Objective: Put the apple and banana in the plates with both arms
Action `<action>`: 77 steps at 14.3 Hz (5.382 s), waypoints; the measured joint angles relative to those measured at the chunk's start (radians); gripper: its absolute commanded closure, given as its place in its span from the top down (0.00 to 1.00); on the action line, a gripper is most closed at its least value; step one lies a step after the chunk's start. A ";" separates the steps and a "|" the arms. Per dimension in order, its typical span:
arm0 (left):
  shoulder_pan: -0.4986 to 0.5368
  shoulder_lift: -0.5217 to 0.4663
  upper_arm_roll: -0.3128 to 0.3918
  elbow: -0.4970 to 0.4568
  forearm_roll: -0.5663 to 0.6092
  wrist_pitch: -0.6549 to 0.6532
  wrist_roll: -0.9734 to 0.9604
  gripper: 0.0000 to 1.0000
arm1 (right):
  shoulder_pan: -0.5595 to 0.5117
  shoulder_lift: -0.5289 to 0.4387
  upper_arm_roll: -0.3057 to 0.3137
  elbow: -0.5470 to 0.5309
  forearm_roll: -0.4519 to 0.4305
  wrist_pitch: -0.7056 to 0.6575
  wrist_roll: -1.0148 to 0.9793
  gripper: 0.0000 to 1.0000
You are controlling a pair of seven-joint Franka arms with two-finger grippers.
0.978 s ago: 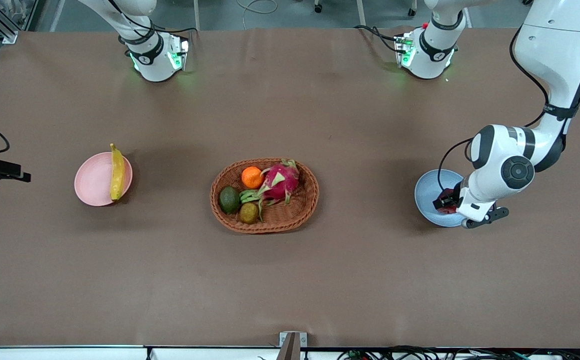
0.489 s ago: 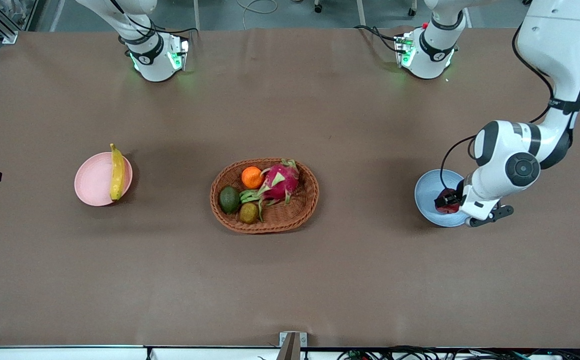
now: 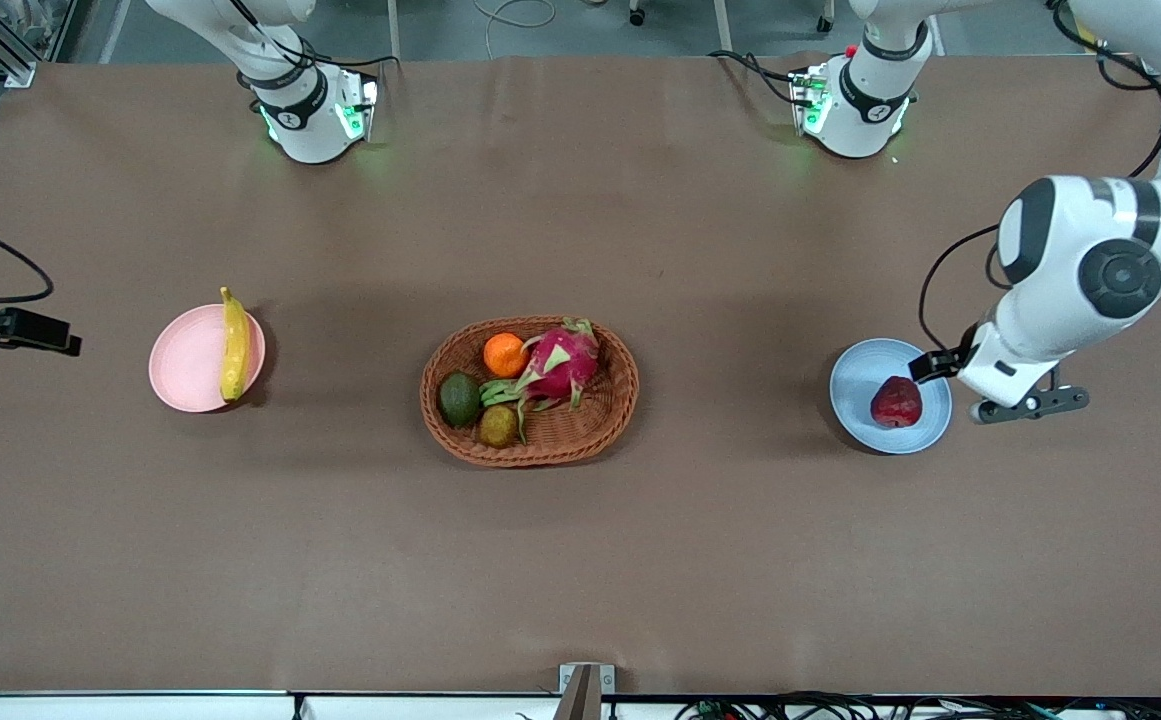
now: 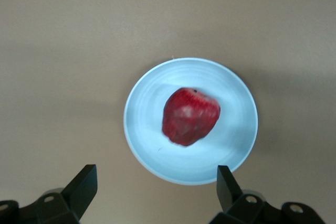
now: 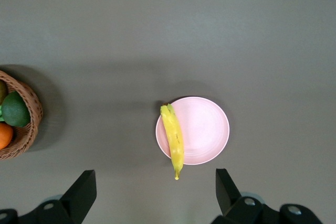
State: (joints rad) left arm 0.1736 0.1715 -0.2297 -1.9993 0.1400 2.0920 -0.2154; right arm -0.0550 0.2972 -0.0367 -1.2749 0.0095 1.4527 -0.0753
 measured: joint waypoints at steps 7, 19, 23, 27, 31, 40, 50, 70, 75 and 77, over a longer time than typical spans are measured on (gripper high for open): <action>0.092 -0.241 0.003 0.081 -0.148 -0.244 0.289 1.00 | 0.000 -0.111 -0.002 -0.038 0.000 -0.090 0.002 1.00; 0.082 -0.248 -0.031 0.340 -0.158 -0.443 0.241 1.00 | 0.024 -0.379 0.000 -0.286 -0.028 -0.038 0.002 1.00; 0.082 -0.245 -0.030 0.366 -0.165 -0.447 0.238 1.00 | 0.024 -0.386 0.000 -0.296 -0.028 -0.037 0.002 1.00; 0.083 -0.241 -0.029 0.369 -0.165 -0.448 0.237 1.00 | 0.025 -0.387 0.001 -0.297 -0.025 -0.029 0.002 1.00; 0.083 -0.240 -0.029 0.370 -0.165 -0.448 0.237 1.00 | 0.025 -0.387 0.001 -0.297 0.010 -0.027 0.002 1.00; -0.053 -0.211 0.088 0.394 -0.165 -0.463 0.236 1.00 | 0.020 -0.387 -0.010 -0.297 0.010 -0.030 0.001 1.00; -0.184 -0.210 0.216 0.414 -0.165 -0.466 0.236 1.00 | 0.020 -0.387 -0.010 -0.300 0.010 -0.030 0.001 1.00; -0.191 -0.210 0.210 0.421 -0.165 -0.474 0.236 1.00 | 0.020 -0.387 -0.010 -0.301 0.005 -0.014 0.001 1.00; -0.191 -0.210 0.210 0.421 -0.165 -0.474 0.236 1.00 | 0.020 -0.387 -0.010 -0.301 0.005 -0.014 0.001 1.00; -0.191 -0.210 0.210 0.421 -0.165 -0.474 0.236 1.00 | 0.020 -0.387 -0.010 -0.301 0.005 -0.014 0.001 1.00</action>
State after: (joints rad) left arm -0.0173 -0.0384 -0.0196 -1.5786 -0.0250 1.6178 0.0210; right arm -0.0355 -0.0893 -0.0467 -1.5759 0.0145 1.4390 -0.0748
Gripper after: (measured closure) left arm 0.000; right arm 0.000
